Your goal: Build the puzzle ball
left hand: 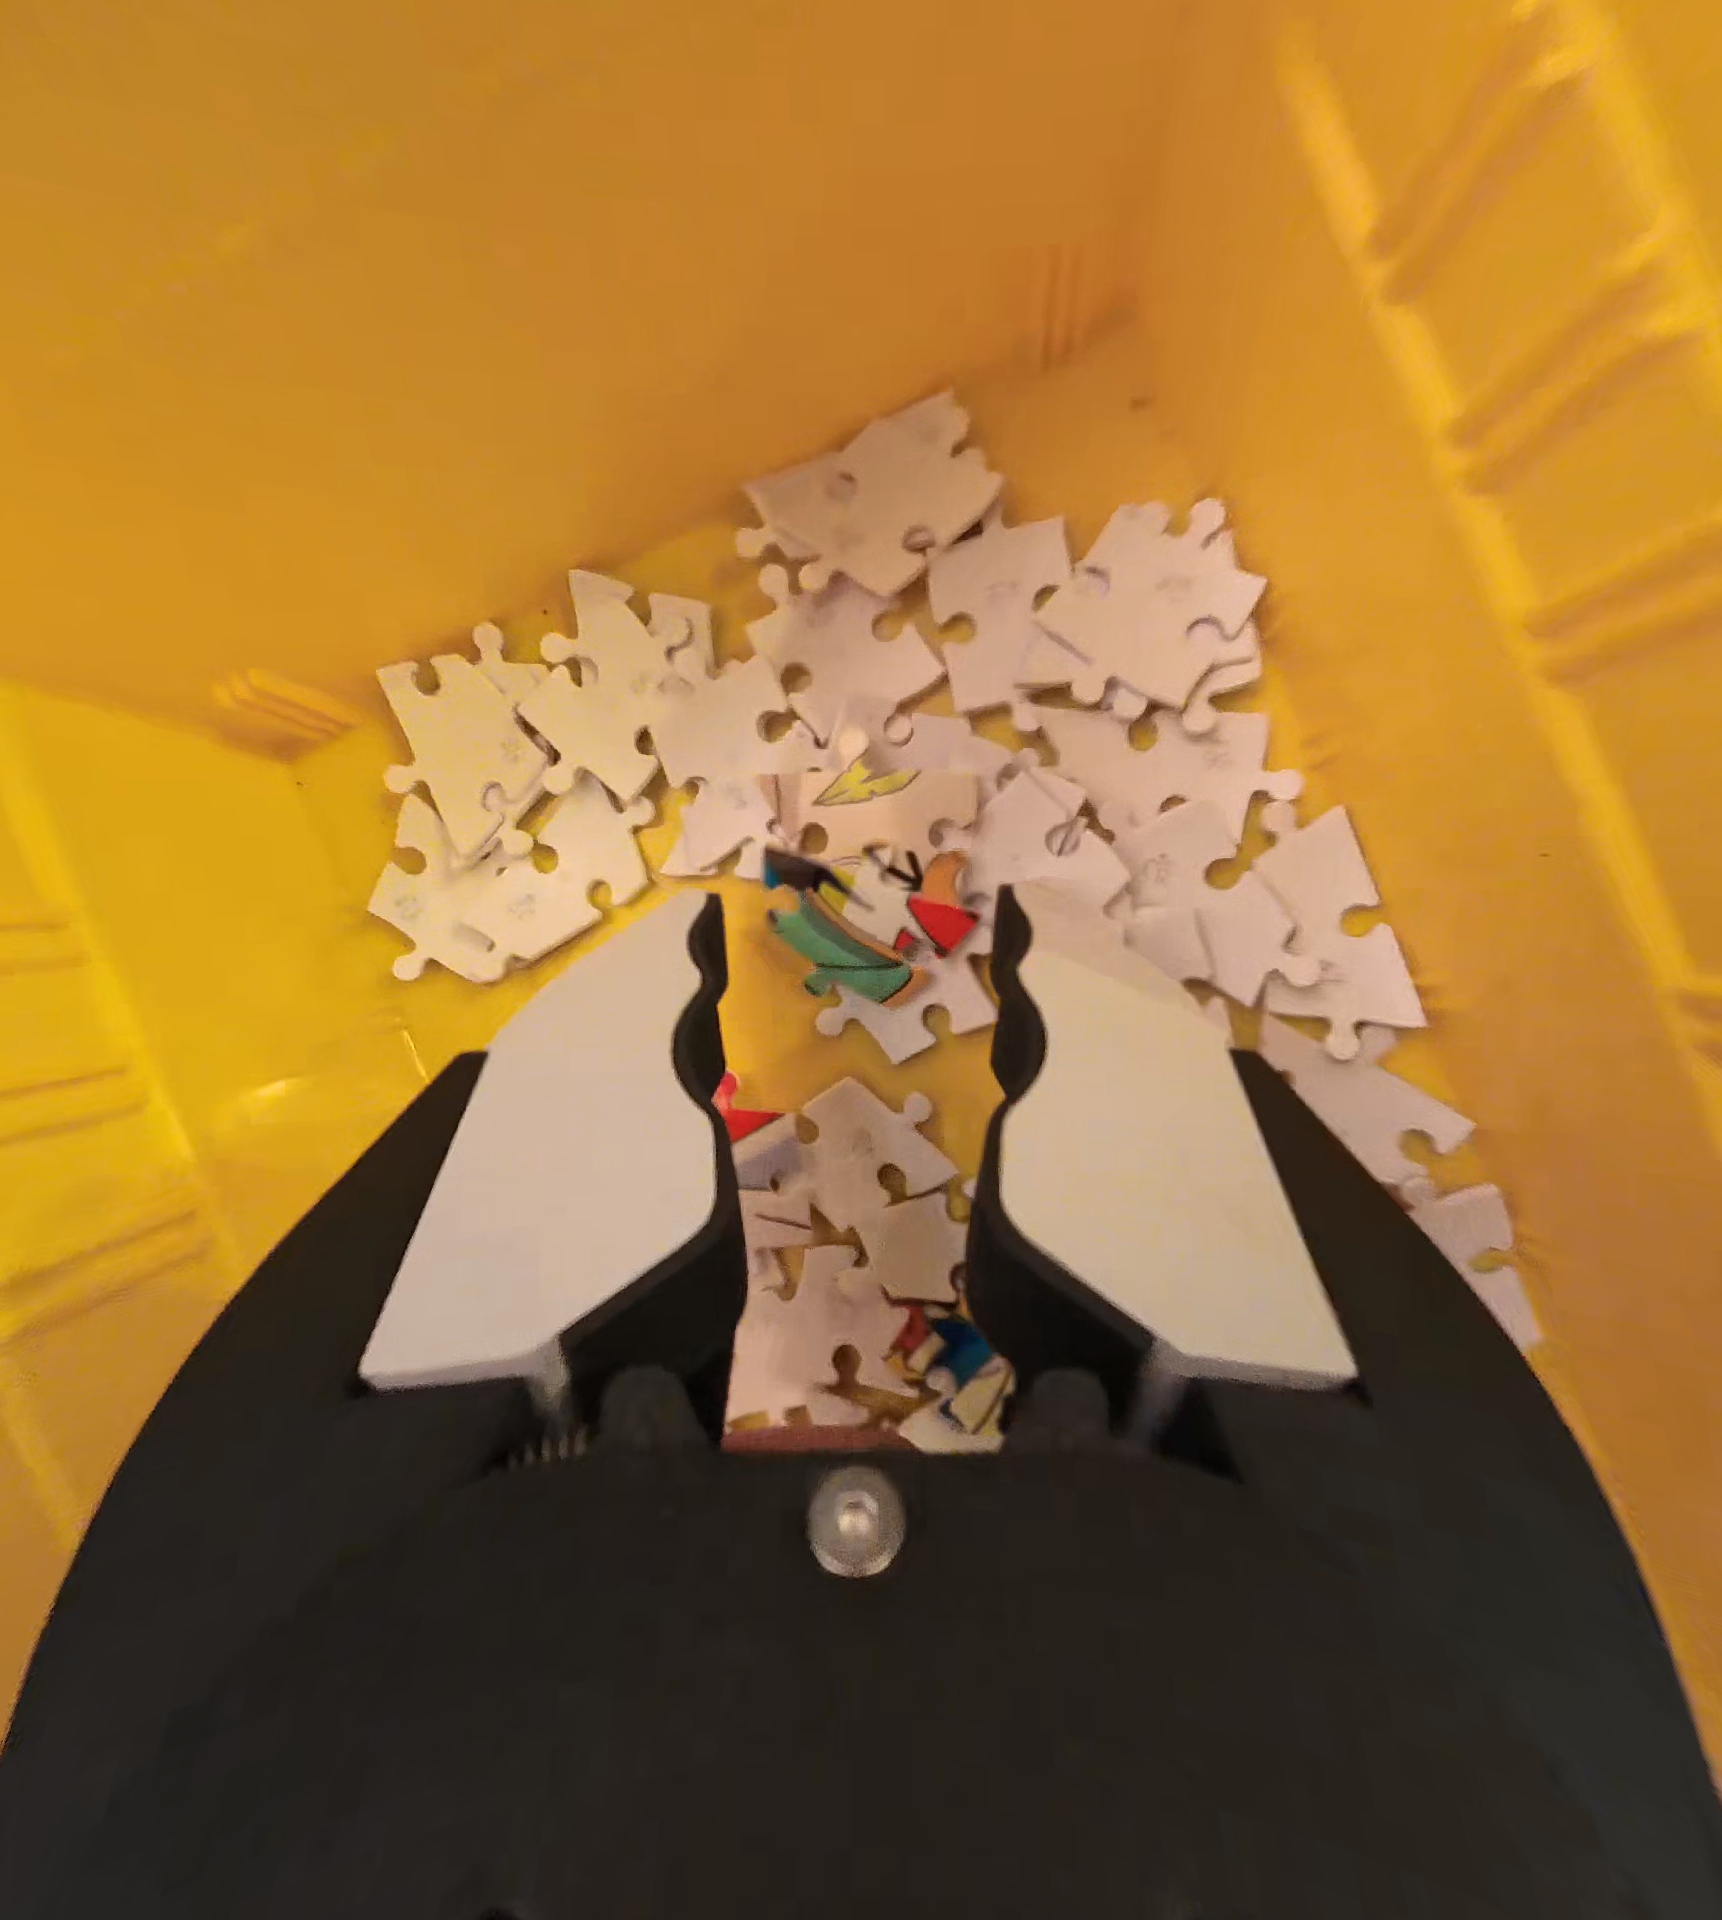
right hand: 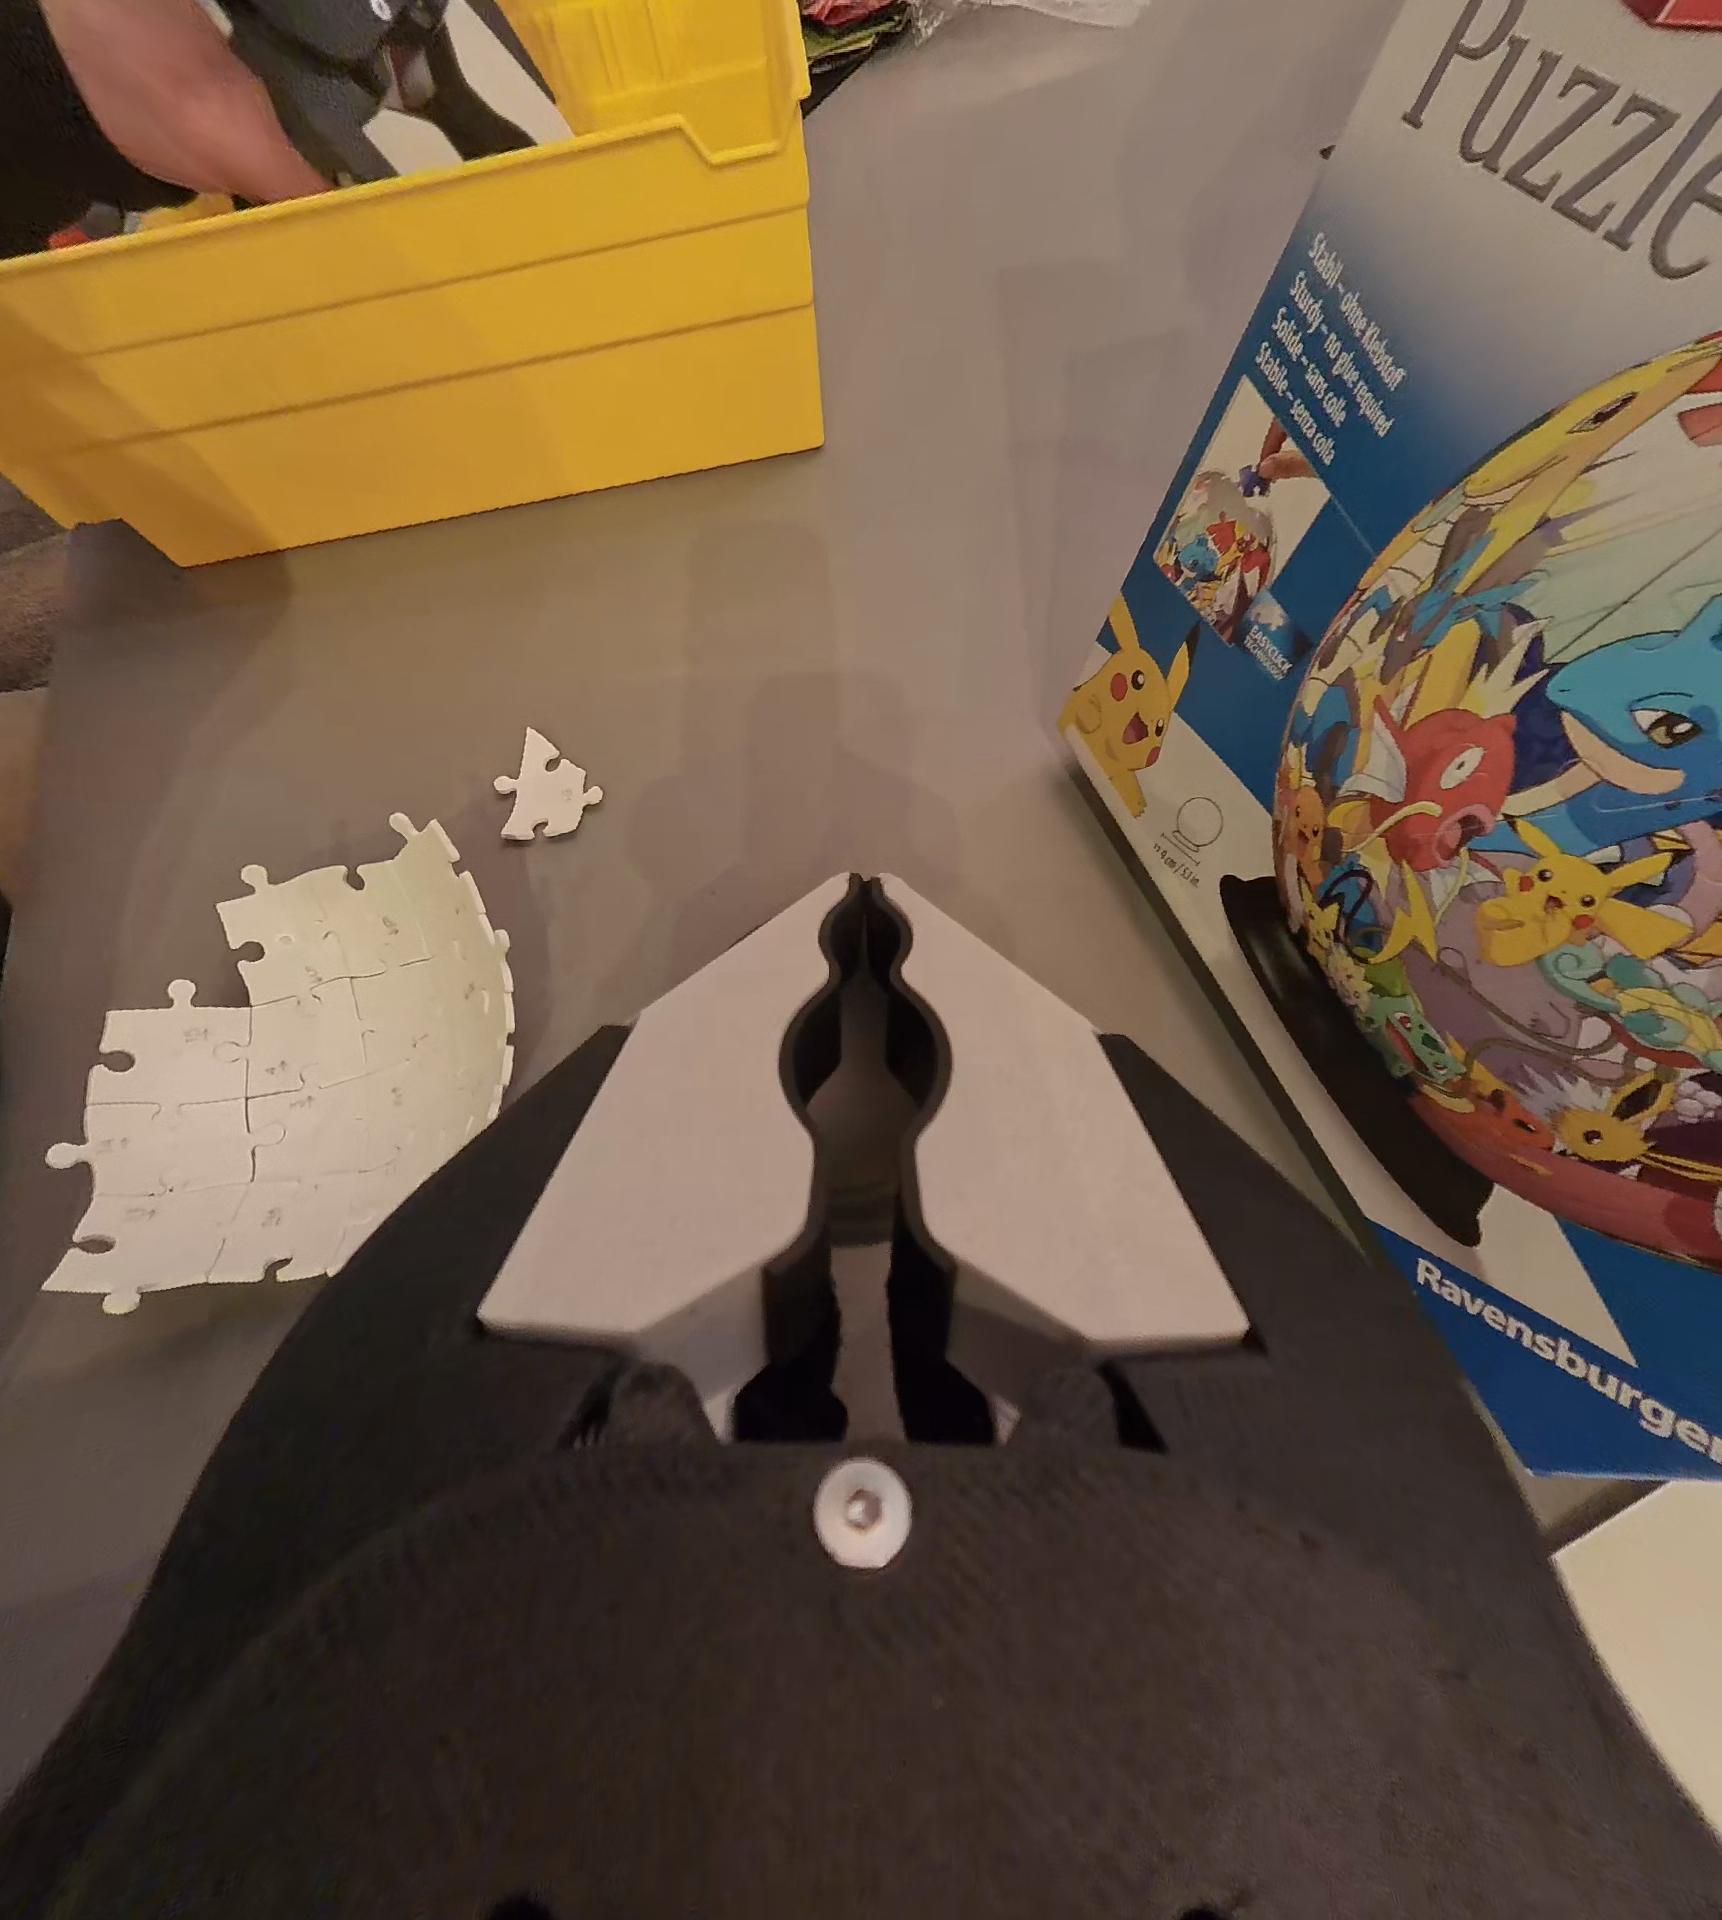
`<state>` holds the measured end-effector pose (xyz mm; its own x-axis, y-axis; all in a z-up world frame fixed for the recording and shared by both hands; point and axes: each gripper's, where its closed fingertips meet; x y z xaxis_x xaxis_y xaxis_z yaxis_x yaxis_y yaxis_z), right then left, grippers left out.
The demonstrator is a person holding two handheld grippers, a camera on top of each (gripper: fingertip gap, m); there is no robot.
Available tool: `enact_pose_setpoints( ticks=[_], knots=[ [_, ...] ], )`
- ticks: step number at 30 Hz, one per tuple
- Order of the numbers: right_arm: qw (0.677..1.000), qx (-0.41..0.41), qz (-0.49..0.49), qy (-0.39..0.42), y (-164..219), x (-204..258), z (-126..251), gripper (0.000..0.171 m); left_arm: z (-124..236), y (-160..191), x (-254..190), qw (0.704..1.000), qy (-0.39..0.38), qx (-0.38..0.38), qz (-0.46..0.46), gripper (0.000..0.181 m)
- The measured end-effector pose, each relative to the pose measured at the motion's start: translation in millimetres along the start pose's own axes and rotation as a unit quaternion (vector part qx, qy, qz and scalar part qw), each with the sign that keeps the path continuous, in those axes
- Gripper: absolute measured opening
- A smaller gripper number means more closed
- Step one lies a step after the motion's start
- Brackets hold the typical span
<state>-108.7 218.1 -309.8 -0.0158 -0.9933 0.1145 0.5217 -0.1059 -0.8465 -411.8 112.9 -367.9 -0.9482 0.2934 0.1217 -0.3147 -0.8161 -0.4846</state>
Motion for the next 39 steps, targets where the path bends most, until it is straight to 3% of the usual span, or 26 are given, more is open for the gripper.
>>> enact_pose_setpoints(
  ticks=[2, 4, 8, 12, 14, 17, 23, 28, 31, 33, 36, 39],
  knots=[
    [1.0, 0.0, 0.0, 0.002, -0.2, -0.8, 0.9, 0.0, -0.8, 5.7, 5.4, 1.0, 0.007, 0.007, 0.029, 0.029],
    [1.0, -0.001, -0.002, 0.003, 0.3, -2.1, 1.6, 0.0, 1.6, 19.3, 13.6, 0.999, -0.005, 0.021, 0.041, 0.027],
    [1.0, 0.002, -0.005, 0.001, 3.6, -2.9, 0.1, 0.0, 17.6, 38.0, 30.9, 0.996, -0.051, 0.046, 0.062, 0.027],
    [1.0, 0.002, -0.006, -0.002, 4.1, -2.1, -1.1, 0.0, 27.5, -3.6, 7.9, 0.998, -0.006, -0.058, 0.019, 0.027],
    [1.0, 0.002, -0.005, -0.002, 3.8, -1.4, -1.1, 0.0, 20.0, -18.3, -9.6, 0.997, 0.019, -0.073, -0.018, 0.027],
    [1.0, 0.001, -0.004, -0.001, 2.4, -1.3, 0.5, 0.0, -3.9, -4.1, -5.4, 0.999, 0.001, -0.003, -0.041, 0.028],
    [1.0, -0.001, -0.007, 0.0, 3.3, -3.6, 1.9, 0.0, 5.1, 28.5, 22.5, 0.998, -0.035, 0.044, 0.019, 0.021],
    [1.0, 0.0, -0.008, -0.004, 4.5, -2.4, -0.1, 0.0, 13.5, -10.7, -1.5, 0.998, 0.005, -0.06, -0.003, 0.024],
    [1.0, 0.0, -0.007, -0.003, 3.5, -2.0, 0.8, 0.0, -3.6, 0.7, 2.1, 0.999, -0.025, 0.003, -0.038, 0.026],
    [1.0, -0.002, -0.006, -0.001, 2.3, -2.7, 2.3, 0.0, -2.7, 3.3, 2.1, 1.0, -0.006, 0.0, -0.009, 0.025],
    [1.0, -0.003, -0.01, 0.0, 2.9, -4.3, 2.7, 0.0, 4.2, 21.6, 21.7, 0.998, -0.047, 0.032, 0.002, 0.025],
    [1.0, 0.0, -0.011, -0.004, 5.1, -3.2, 0.2, 0.0, 9.4, 10.4, 16.9, 0.999, -0.024, -0.006, 0.02, 0.027]
  ],
)
Point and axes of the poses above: each gripper's, where its closed fingertips meet, z back along the fingers, y out of its underside, x = y × z across the jaws
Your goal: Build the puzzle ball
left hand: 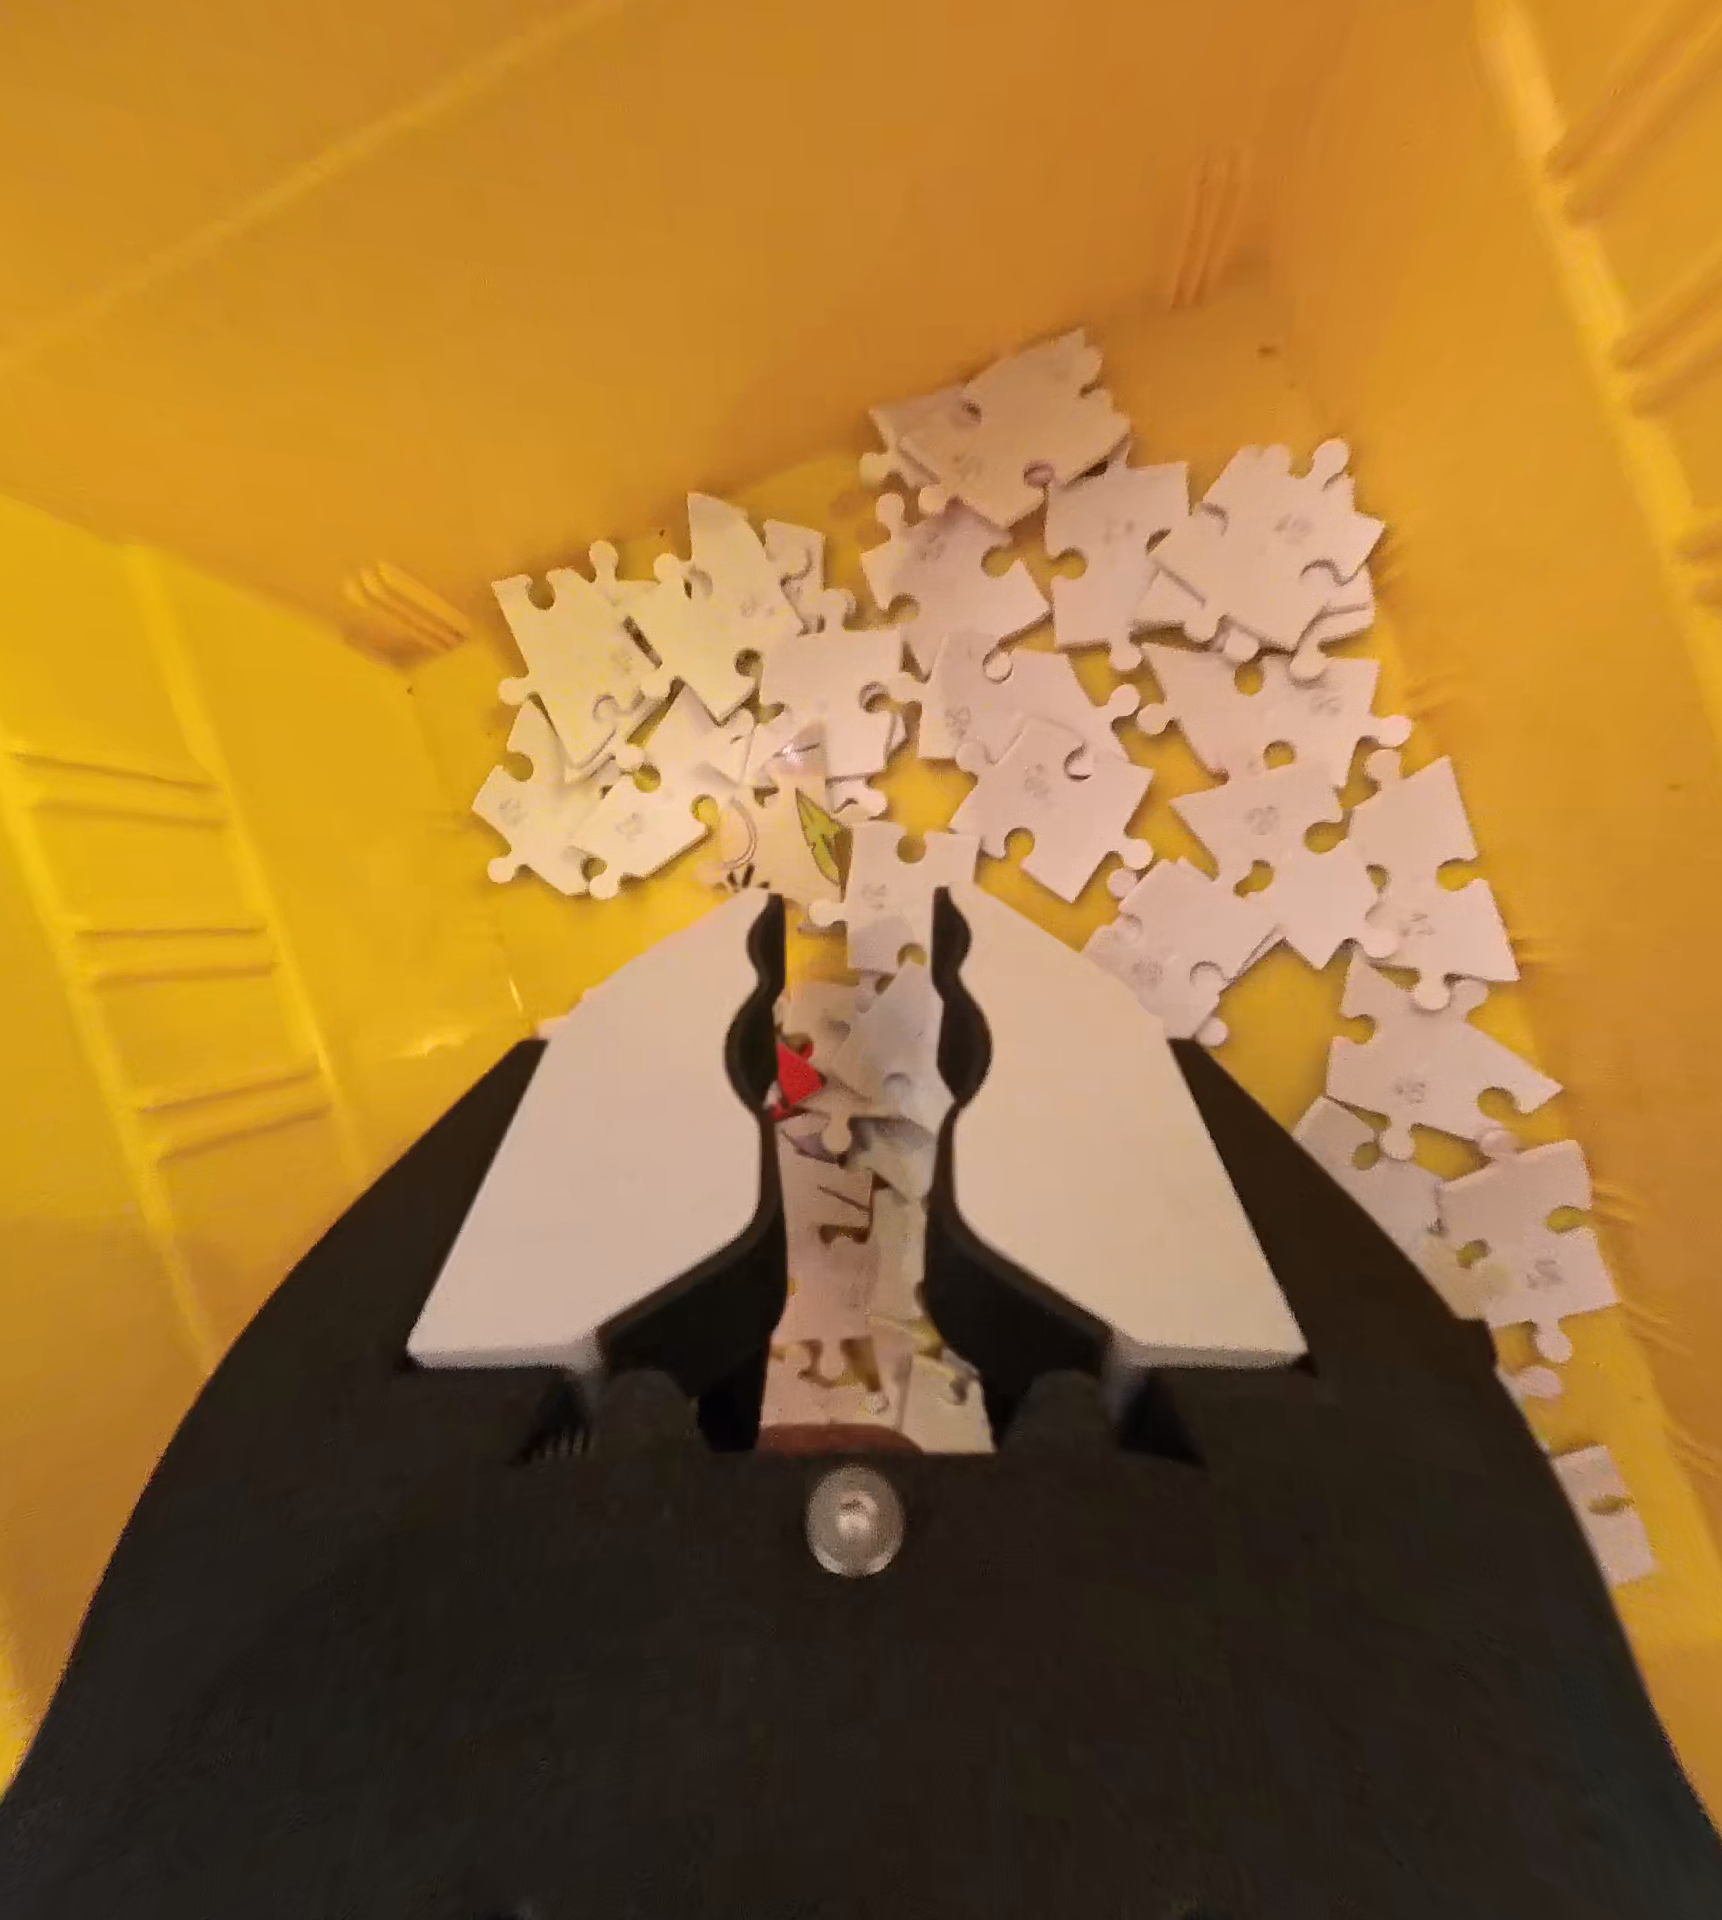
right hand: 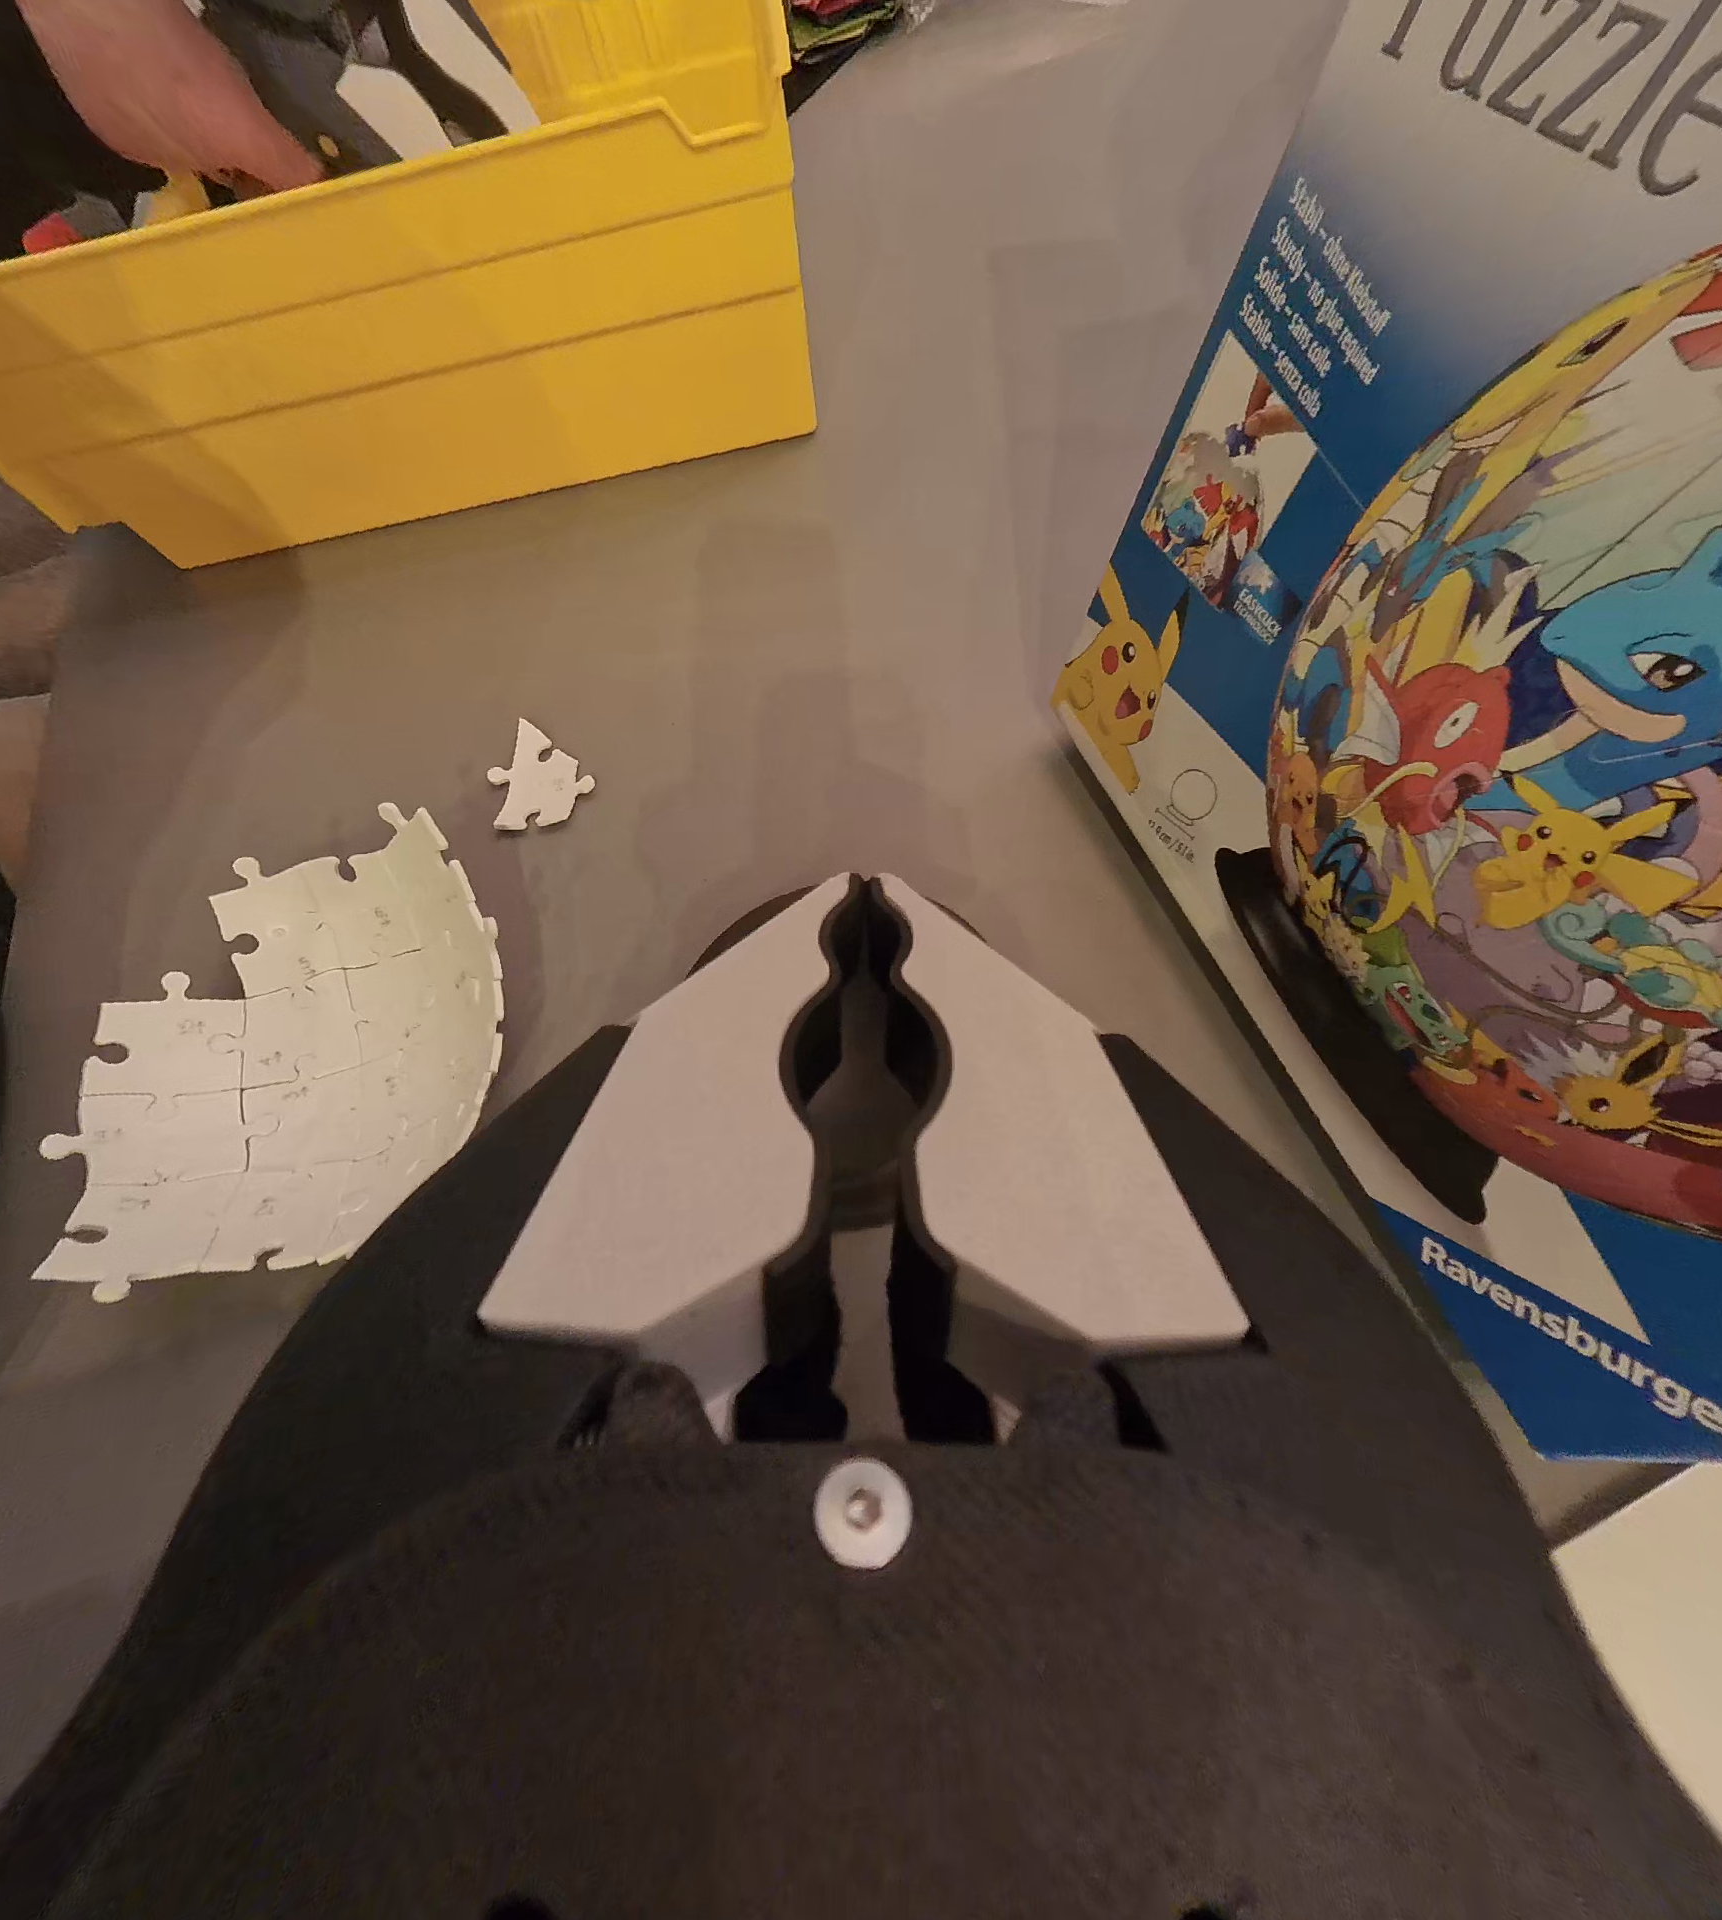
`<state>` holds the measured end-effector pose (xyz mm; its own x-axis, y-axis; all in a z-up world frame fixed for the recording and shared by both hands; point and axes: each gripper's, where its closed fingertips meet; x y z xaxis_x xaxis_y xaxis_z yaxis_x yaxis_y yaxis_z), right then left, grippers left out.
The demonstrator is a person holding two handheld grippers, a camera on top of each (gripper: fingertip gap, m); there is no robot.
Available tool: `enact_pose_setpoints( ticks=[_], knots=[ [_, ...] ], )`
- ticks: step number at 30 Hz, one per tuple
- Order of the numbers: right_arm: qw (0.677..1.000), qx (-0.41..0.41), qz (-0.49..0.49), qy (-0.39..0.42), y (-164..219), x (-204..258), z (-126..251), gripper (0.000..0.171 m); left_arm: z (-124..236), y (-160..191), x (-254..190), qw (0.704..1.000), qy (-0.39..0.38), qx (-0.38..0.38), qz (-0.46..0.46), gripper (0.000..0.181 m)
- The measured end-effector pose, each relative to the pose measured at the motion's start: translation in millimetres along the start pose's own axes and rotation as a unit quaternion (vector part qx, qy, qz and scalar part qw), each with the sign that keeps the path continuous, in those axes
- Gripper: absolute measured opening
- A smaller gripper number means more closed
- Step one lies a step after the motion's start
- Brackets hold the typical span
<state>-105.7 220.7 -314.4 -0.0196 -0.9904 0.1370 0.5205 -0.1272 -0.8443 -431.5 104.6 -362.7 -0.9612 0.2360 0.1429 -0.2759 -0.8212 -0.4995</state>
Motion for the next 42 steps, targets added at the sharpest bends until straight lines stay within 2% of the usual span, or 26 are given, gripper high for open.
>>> enact_pose_setpoints(
  ticks=[3, 6, 12, 17, 22, 27, 31, 35, 37, 39, 42],
  knots=[
    [1.0, -0.001, 0.001, -0.001, -1.1, 1.0, 0.1, 0.0, -3.7, -16.1, -14.8, 0.999, 0.017, -0.022, -0.038, 0.034],
    [1.0, -0.002, 0.002, 0.0, -2.3, 0.9, 1.3, 0.0, -16.0, -14.4, -21.1, 0.998, 0.024, 0.004, -0.051, 0.038],
    [1.0, -0.002, -0.001, -0.003, -1.6, 1.6, 0.3, 0.0, -7.9, 0.8, -5.4, 1.0, 0.002, 0.012, -0.021, 0.042],
    [1.0, -0.005, -0.002, -0.006, -1.9, 2.1, 0.2, 0.0, -7.0, -0.2, 9.3, 1.0, -0.025, 0.007, -0.003, 0.044],
    [1.0, -0.006, -0.006, -0.007, -1.3, 1.4, -1.2, 0.0, -11.4, -1.2, 1.4, 1.0, 0.015, -0.002, 0.024, 0.026],
    [1.0, -0.008, -0.003, -0.009, -2.8, 3.3, -1.6, 0.0, -11.4, 5.3, 4.3, 1.0, 0.004, -0.002, 0.031, 0.003],
    [1.0, -0.01, 0.003, -0.008, -5.7, 5.2, 0.8, 0.0, -8.8, 8.6, 2.7, 0.999, 0.002, 0.001, 0.035, 0.0],
    [1.0, -0.011, 0.01, -0.008, -8.9, 8.4, 2.2, 0.0, -2.5, 13.3, 8.0, 0.999, -0.019, 0.011, 0.042, 0.023],
    [1.0, -0.01, 0.01, -0.01, -8.5, 9.8, 0.9, 0.0, 0.0, 11.2, 8.3, 0.999, -0.02, -0.004, 0.047, 0.028],
    [1.0, -0.008, 0.01, -0.014, -7.8, 11.6, -1.7, 0.0, -1.4, 10.9, 9.4, 0.998, -0.026, -0.007, 0.051, 0.042],
    [1.0, -0.002, 0.012, -0.017, -5.1, 13.4, -5.1, 0.0, -6.5, 6.5, 10.0, 0.999, -0.015, -0.018, 0.049, 0.041]
  ],
)
Point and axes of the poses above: each gripper's, where its closed fingertips meet, z back along the fingers, y out of its underside, x = y × z across the jaws
